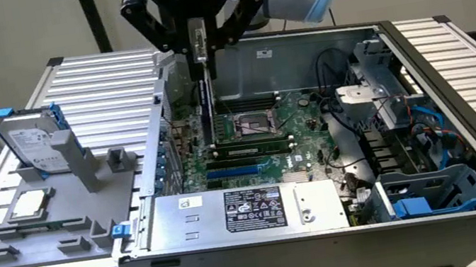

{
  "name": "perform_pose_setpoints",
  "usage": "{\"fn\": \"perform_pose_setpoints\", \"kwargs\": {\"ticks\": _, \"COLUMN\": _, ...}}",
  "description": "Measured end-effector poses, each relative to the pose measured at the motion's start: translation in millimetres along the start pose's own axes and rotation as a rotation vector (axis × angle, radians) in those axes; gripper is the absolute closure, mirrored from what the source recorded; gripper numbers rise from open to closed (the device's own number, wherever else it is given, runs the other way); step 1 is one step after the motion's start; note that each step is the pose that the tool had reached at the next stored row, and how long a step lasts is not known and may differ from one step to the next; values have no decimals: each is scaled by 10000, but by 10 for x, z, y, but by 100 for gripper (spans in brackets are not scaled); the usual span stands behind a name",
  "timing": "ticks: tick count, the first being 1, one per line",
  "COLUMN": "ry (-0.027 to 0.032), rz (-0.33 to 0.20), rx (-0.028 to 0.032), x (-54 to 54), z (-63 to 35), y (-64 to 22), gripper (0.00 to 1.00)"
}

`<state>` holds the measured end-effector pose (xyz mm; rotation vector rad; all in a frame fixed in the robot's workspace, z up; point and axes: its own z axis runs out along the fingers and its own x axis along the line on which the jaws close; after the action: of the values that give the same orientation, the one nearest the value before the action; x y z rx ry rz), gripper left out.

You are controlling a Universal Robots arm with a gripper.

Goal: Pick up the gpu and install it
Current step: 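Pick up the gpu and move the gpu toward the slot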

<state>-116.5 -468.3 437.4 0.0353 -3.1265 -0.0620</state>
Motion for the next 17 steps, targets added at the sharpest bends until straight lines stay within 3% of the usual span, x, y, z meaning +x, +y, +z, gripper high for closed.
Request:
{"fn": "perform_pose_setpoints", "kwargs": {"ticks": 6, "ry": 0, "rz": 1, "rx": 10, "x": -298, "z": 113, "y": 25, "gripper": 100}}
{"fn": "perform_pose_setpoints", "kwargs": {"ticks": 12, "ry": 1, "rz": 0, "rx": 17, "x": -617, "z": 241, "y": 141, "gripper": 100}}
{"fn": "perform_pose_setpoints", "kwargs": {"ticks": 17, "ry": 2, "rz": 28, "rx": 34, "x": -703, "z": 337, "y": 201, "gripper": 100}}
